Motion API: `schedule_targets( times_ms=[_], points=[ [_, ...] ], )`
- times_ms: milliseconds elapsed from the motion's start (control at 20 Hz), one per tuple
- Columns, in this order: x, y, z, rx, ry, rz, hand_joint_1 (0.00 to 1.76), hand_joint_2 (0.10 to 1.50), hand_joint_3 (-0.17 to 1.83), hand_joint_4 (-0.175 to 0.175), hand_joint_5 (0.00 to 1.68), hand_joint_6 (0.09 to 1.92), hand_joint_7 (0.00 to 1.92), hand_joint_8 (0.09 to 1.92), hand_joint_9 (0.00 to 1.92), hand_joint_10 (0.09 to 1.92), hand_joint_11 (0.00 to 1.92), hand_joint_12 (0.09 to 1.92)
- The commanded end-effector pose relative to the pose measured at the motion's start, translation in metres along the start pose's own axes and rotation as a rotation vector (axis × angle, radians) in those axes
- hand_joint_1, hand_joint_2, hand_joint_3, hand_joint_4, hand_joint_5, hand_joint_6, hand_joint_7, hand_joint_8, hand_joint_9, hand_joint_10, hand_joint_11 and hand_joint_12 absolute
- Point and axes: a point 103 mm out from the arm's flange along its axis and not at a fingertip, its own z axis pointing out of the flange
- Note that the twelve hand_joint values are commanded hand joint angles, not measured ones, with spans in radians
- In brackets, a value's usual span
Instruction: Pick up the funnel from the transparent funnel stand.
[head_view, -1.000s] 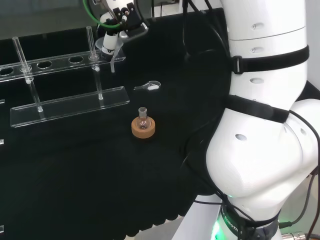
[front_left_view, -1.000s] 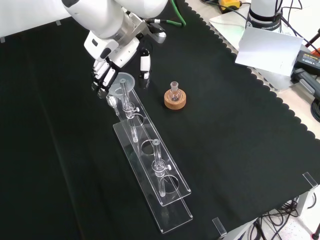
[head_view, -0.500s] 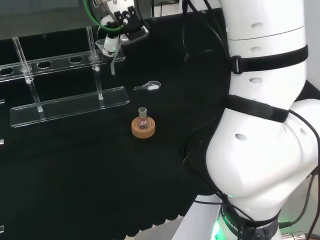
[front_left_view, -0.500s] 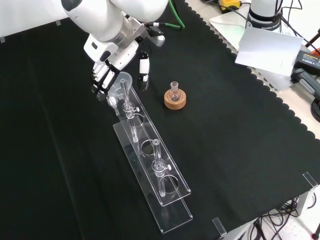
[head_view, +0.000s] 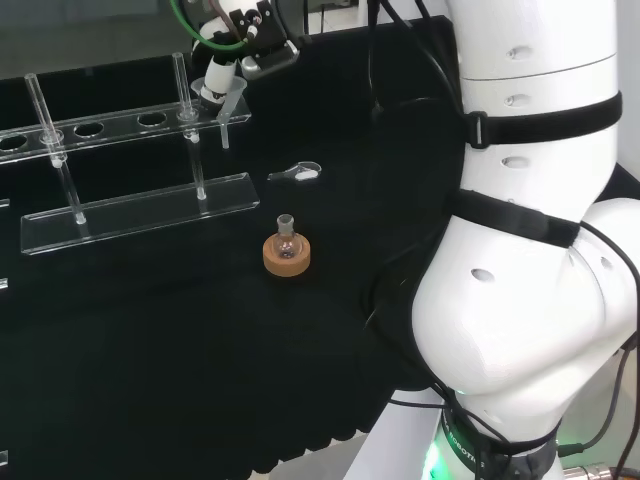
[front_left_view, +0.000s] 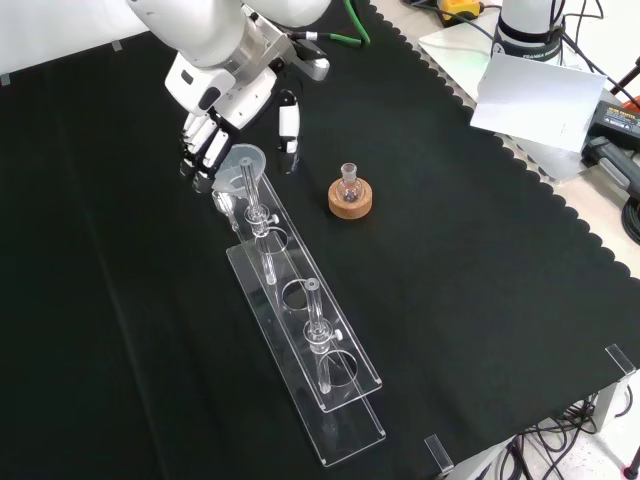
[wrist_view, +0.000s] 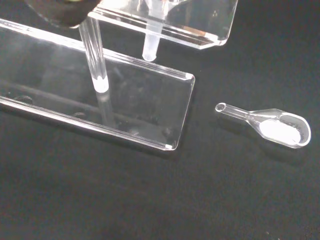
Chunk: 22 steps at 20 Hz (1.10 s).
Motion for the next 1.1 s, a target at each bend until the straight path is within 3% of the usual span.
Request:
schedule_targets(
  times_ms=[50,400,700,800,950,1100],
  points=[
    [-0.003,0.005,0.003,0.054,0.017,-0.021,0.7,0.86,-0.17,0.044,0.19,0.09,0.0,0.46,0.12,0.87,0.31,1.51],
    [-0.007,0.014,0.007,0.095,0.027,-0.05,0.66,0.85,-0.17,0.043,0.18,0.09,0.0,0.46,0.16,0.89,0.33,1.51],
    [-0.012,0.013,0.009,0.082,0.018,-0.036,0.65,0.85,-0.17,0.03,0.28,0.09,0.06,0.69,0.42,0.75,0.37,1.49],
    [-0.012,0.011,0.008,0.041,0.014,-0.028,0.65,0.86,-0.17,0.018,0.36,0.09,0.18,0.71,0.52,0.69,0.37,1.49],
    [-0.01,0.004,0.004,-0.093,-0.021,0.009,0.66,0.89,-0.17,-0.003,0.58,0.11,0.53,0.7,0.75,0.59,0.42,1.45],
    [-0.005,-0.008,-0.004,-0.266,-0.08,0.061,0.72,0.95,-0.17,-0.005,0.74,0.47,0.81,0.68,0.97,0.49,0.51,1.38]
  ],
)
